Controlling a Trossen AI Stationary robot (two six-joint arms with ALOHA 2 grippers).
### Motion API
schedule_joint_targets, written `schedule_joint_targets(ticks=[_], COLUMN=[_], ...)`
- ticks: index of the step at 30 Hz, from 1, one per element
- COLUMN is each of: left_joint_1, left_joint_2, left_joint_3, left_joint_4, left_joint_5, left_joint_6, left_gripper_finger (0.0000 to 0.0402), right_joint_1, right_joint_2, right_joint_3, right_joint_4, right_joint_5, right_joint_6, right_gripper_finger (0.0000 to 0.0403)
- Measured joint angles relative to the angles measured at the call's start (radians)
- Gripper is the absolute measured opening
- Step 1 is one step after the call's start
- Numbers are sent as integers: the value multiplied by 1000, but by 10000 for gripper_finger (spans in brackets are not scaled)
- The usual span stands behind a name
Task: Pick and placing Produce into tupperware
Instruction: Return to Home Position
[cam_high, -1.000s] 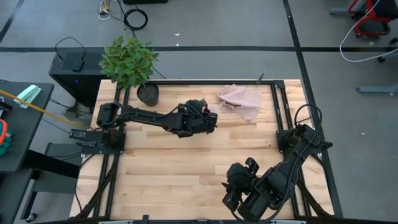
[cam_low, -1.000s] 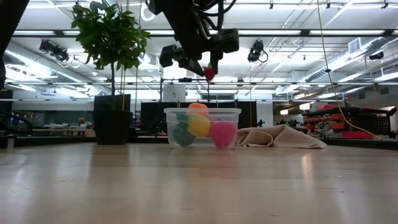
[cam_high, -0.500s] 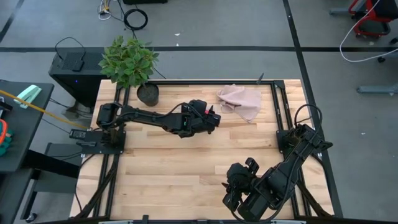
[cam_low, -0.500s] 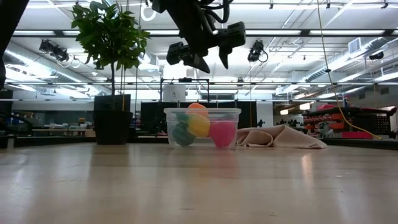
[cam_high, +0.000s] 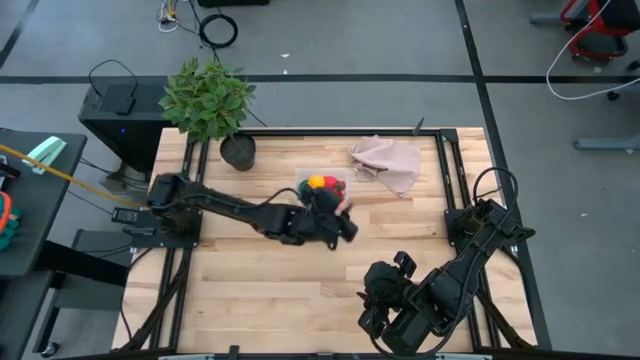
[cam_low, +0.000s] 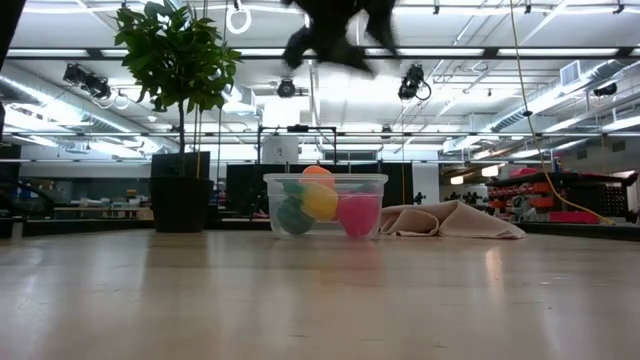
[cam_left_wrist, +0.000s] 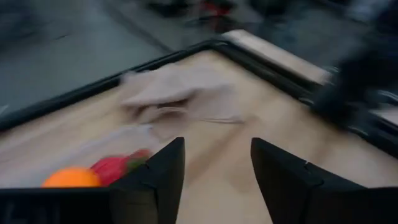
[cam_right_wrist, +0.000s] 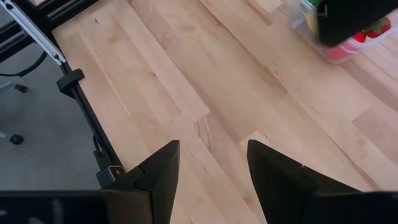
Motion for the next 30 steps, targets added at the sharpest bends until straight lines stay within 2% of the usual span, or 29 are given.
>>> schedule_joint_targets(ticks=[6, 10, 12, 14, 19, 22, 26, 30], left_joint_1=[-32, -16, 1, 23, 91, 129, 158, 162], left_joint_2=[-75, -144, -178, -207, -226, -226, -224, -224], left_joint_3=[0, 0, 0, 0, 0, 1, 1, 0], left_joint_4=[271, 456, 554, 693, 1146, 1334, 1445, 1601], left_joint_5=[222, 271, 298, 389, 749, 915, 1006, 998], left_joint_6=[337, 449, 476, 504, 487, 424, 414, 463], left_gripper_finger=[146, 110, 92, 75, 32, 9, 11, 8], right_joint_1=[1, 5, 7, 12, 13, 13, 12, 12], right_joint_2=[0, 0, 0, 0, 0, 0, 0, 0], right_joint_3=[0, 0, 0, 0, 0, 0, 0, 0], right_joint_4=[-12, -13, -14, -13, -16, -16, -17, -19], right_joint_5=[0, 0, 0, 0, 2, 4, 7, 8], right_joint_6=[-1, 0, 6, 8, 23, 26, 34, 45], right_gripper_finger=[195, 195, 195, 195, 195, 195, 195, 195])
